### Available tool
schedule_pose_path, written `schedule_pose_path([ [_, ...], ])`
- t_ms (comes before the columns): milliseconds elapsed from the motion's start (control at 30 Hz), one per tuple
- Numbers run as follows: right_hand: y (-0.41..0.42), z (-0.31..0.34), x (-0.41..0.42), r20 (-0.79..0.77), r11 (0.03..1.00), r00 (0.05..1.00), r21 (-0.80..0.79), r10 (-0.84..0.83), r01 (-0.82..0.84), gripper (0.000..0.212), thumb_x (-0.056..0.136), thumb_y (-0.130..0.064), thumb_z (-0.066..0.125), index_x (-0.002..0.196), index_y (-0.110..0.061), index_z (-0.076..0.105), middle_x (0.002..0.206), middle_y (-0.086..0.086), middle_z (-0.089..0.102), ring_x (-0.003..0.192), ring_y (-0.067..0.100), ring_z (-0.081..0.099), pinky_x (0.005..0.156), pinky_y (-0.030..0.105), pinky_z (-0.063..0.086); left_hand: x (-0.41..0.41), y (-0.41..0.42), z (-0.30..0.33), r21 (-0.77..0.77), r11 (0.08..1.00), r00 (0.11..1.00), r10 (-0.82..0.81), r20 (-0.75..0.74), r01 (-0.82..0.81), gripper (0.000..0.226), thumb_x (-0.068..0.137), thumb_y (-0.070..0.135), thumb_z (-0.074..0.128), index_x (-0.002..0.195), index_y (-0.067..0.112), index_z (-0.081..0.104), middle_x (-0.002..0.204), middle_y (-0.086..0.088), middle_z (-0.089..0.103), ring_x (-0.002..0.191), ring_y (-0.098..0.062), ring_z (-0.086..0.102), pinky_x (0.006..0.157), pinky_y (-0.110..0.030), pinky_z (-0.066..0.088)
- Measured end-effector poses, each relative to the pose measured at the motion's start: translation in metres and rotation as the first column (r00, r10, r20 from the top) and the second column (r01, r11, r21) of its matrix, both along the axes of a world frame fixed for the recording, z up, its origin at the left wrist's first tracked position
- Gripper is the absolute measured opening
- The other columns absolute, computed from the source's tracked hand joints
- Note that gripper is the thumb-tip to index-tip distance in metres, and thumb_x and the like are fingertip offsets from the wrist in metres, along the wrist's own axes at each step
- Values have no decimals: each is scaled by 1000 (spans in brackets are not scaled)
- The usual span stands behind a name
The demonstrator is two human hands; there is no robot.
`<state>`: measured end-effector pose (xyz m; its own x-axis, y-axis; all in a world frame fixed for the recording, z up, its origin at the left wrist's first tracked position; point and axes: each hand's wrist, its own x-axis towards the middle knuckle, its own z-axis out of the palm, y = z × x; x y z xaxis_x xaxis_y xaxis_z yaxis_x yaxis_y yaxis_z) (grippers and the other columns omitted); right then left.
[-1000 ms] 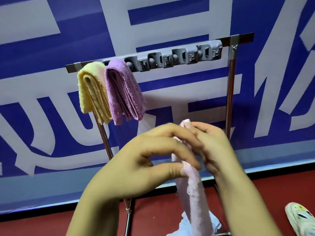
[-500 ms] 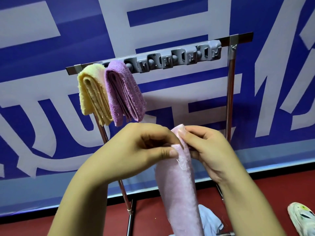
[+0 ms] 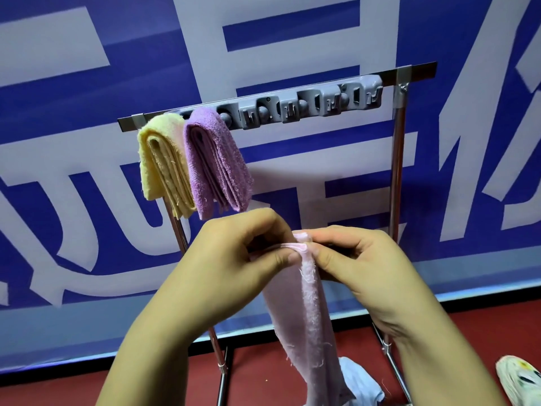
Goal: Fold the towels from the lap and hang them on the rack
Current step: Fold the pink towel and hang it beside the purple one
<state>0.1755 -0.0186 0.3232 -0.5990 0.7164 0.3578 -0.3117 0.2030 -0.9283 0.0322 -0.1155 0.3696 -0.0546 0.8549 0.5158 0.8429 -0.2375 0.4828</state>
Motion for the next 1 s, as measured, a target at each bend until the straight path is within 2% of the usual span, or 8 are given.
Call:
schedule_pose_path([
  [167, 0, 0, -1, 7, 997, 998, -20, 69, -69, 26, 77, -16, 63, 100, -9, 74, 88, -2, 74, 88, 13, 71, 78, 24, 56, -2, 1, 1, 1, 1000, 1000, 18, 2, -18, 14, 73, 36, 67, 80, 23, 68, 77, 12, 69, 77, -6, 66, 69, -26, 52],
  [400, -1, 0, 0, -17, 998, 998, -12, 61, -61, 30, 76, -22, 61, 101, -10, 74, 87, 1, 73, 89, 16, 70, 79, 27, 57, -1, 2, 1, 29, 999, 999, 41, -24, -41, 14, 73, 35, 67, 79, 22, 67, 77, 13, 67, 76, -5, 65, 67, -23, 51],
  [600, -4, 0, 0, 32, 990, 999, 142, -4, -1, 26, 73, -26, 70, 99, -23, 75, 93, -2, 72, 93, 12, 68, 85, 31, 55, -2, 3, -1, 69, 995, 996, 77, -51, -73, 11, 74, 33, 67, 78, 22, 66, 74, 13, 65, 71, -5, 62, 61, -16, 47],
  [700, -4, -1, 1, -7, 994, 1000, 108, 0, 1, 27, 72, -20, 66, 98, -18, 75, 93, 3, 72, 90, 14, 69, 81, 30, 57, -7, 2, -6, 99, 992, 985, 97, -145, -83, 20, 75, 44, 66, 79, 24, 64, 82, 11, 60, 81, -8, 59, 67, -22, 47],
  [800, -3, -1, 4, -80, 999, 996, 11, 41, -40, 27, 68, -18, 65, 92, -14, 75, 92, 6, 74, 86, 15, 71, 73, 24, 57, -20, -3, -10, 33, 993, 973, 119, -199, -114, 33, 69, 63, 57, 83, 34, 64, 107, 20, 51, 107, -3, 50, 84, -13, 42],
  [867, -1, -1, 7, -107, 998, 993, -25, 51, -54, 25, 66, -18, 65, 89, -15, 75, 90, 4, 75, 83, 13, 70, 70, 21, 56, -28, -6, -10, -23, 991, 974, 127, -187, -134, 39, 65, 70, 55, 84, 38, 64, 116, 27, 46, 119, -1, 43, 90, -13, 37],
  [933, 3, -2, 7, -116, 997, 992, -53, 43, -49, 26, 65, -19, 66, 90, -17, 75, 88, 3, 75, 81, 12, 70, 69, 21, 55, -33, -10, -7, -28, 992, 984, 116, -138, -121, 36, 66, 67, 57, 86, 38, 64, 116, 26, 48, 120, -3, 45, 90, -11, 37],
  [1000, 6, -2, 7, -124, 996, 992, -73, 36, -46, 27, 64, -21, 67, 90, -18, 75, 86, 2, 75, 78, 11, 69, 67, 20, 54, -35, -12, -3, 1, 997, 994, 74, -76, -74, 28, 71, 58, 59, 85, 34, 65, 111, 19, 54, 111, -5, 54, 85, -10, 41],
])
